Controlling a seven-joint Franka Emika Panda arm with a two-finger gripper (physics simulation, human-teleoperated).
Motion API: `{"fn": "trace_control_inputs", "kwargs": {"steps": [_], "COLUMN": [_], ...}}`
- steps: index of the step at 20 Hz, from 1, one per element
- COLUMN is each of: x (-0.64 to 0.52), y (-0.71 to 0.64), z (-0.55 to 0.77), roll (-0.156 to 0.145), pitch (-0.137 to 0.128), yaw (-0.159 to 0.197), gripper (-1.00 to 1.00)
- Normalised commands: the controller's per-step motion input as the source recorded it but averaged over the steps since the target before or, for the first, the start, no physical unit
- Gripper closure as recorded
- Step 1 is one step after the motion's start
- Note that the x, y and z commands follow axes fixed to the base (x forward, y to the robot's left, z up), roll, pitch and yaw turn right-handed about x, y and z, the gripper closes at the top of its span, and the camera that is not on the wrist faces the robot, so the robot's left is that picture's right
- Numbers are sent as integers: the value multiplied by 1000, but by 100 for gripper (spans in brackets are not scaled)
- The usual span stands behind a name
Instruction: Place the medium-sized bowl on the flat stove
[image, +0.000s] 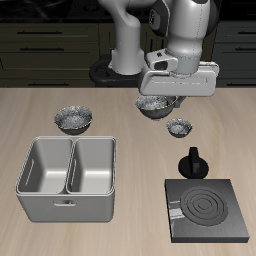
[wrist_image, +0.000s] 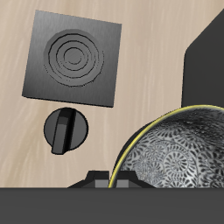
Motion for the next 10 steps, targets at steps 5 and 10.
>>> {"fn": "trace_control_inputs", "kwargs": {"steps": [5, 10], "x": [333, 253], "y": [193, 139], "z": [160, 134], "roll": [41, -8], "pitch": [1, -27], "yaw": [-10, -5], "gripper": [100, 100]}}
